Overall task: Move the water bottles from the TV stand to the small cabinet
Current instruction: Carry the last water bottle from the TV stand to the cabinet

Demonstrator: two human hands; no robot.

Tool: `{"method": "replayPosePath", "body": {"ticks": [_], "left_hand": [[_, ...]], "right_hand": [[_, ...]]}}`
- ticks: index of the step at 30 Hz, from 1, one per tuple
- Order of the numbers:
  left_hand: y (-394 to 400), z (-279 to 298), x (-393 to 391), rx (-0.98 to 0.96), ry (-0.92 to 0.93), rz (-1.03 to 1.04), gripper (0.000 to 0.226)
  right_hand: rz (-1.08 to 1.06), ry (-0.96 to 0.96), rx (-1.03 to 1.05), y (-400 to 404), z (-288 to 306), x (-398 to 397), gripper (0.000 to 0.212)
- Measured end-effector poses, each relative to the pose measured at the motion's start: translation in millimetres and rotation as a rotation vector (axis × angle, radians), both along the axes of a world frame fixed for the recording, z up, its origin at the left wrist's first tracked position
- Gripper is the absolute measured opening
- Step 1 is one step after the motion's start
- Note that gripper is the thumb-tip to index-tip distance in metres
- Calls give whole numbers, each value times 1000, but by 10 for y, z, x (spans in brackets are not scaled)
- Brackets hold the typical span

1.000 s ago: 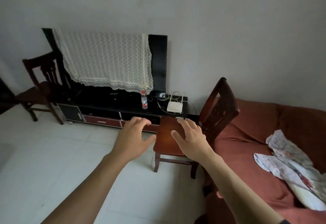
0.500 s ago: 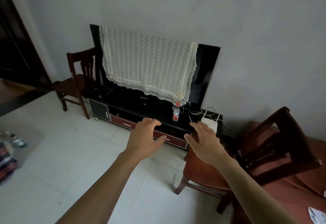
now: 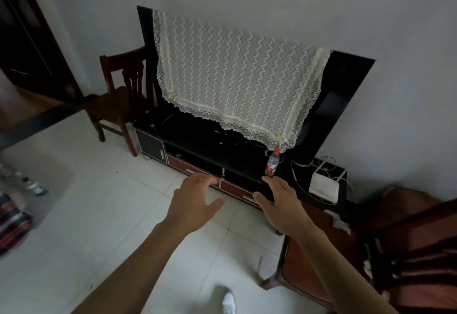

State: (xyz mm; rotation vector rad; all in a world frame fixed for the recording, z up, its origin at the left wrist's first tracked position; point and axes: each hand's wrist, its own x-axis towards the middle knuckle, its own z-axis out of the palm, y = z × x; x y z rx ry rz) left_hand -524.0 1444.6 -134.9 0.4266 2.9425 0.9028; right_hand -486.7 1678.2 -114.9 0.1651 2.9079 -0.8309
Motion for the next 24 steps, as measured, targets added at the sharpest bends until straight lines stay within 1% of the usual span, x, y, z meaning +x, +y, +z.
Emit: {"method": "replayPosePath", "body": {"ticks": [4,11,14,15,18,22,24], "left_hand": [[222,38,-634,-34,1,-10,50],[703,246,-1696,-20,29,-72,49],[871,242,-2075,-25,10,-111,49],[925,222,-2196,-28,5,-132,49],[1074,143,-2588,-25,4,-204,50],[1200,24,-3168,19,7,-290,51],[1220,-36,-3396,38,-9,-342,51]], "right_hand": [[-31,28,-62,253,-78,-637,63],[-92,67,-61,746,-9,-1554,65],[-148,79,-70,906,10,-1807,74],[-169,69,-63,957,-3,-1888,73],[-233,46,-19,1071,-54,-2158,62],[-313,30,20,1140,-132,-2516,59],[-369,6,20,1127,-120,-2670,62]]}}
